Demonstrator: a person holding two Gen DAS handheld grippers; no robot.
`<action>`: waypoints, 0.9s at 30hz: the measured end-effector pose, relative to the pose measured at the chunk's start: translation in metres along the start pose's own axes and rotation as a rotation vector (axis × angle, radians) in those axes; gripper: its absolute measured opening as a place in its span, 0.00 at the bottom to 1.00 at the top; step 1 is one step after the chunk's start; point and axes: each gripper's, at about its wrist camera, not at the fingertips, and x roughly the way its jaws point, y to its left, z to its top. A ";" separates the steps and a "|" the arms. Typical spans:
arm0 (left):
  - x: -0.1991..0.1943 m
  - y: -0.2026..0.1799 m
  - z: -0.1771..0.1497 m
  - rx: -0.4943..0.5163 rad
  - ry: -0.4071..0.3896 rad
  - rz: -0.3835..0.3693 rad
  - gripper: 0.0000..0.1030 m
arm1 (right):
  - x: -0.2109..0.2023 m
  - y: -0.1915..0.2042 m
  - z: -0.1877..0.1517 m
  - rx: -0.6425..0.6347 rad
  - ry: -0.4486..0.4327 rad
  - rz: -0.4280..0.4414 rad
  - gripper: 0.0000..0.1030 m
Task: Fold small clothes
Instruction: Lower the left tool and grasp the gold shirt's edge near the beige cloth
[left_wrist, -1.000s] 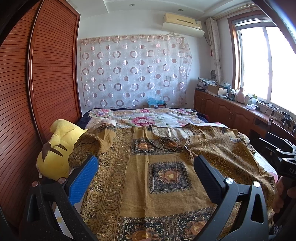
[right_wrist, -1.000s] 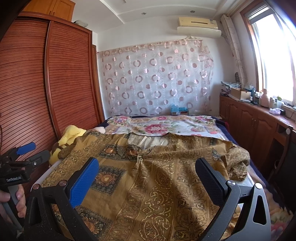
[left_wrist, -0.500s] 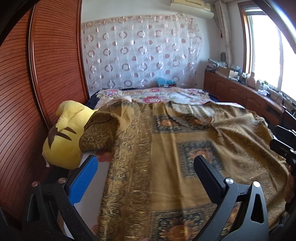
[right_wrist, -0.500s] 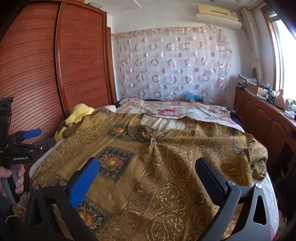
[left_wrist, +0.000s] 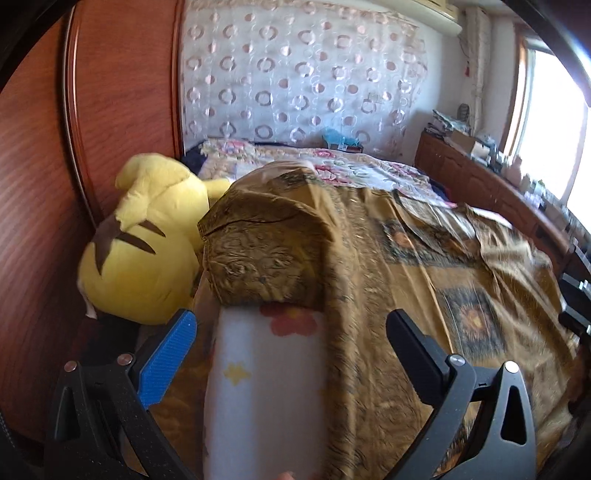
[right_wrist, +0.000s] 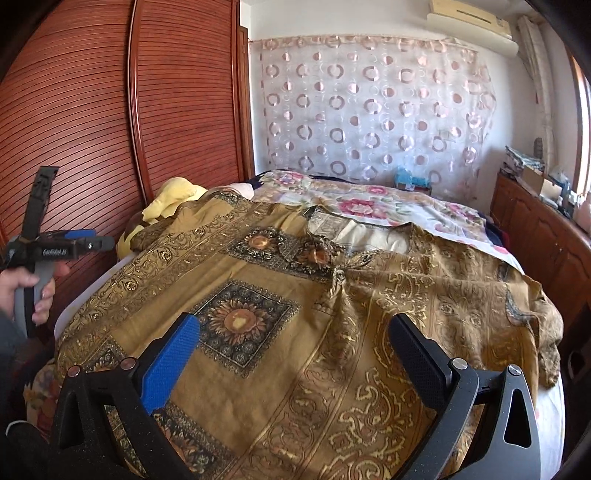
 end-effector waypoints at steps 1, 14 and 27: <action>0.005 0.005 0.003 -0.018 0.010 -0.019 0.95 | 0.003 0.000 0.001 -0.003 0.003 0.004 0.99; 0.078 0.055 0.017 -0.267 0.193 -0.115 0.77 | 0.042 -0.004 0.029 -0.032 0.071 0.078 0.98; 0.073 0.066 0.015 -0.268 0.188 -0.066 0.16 | 0.045 -0.015 0.019 -0.005 0.087 0.051 0.98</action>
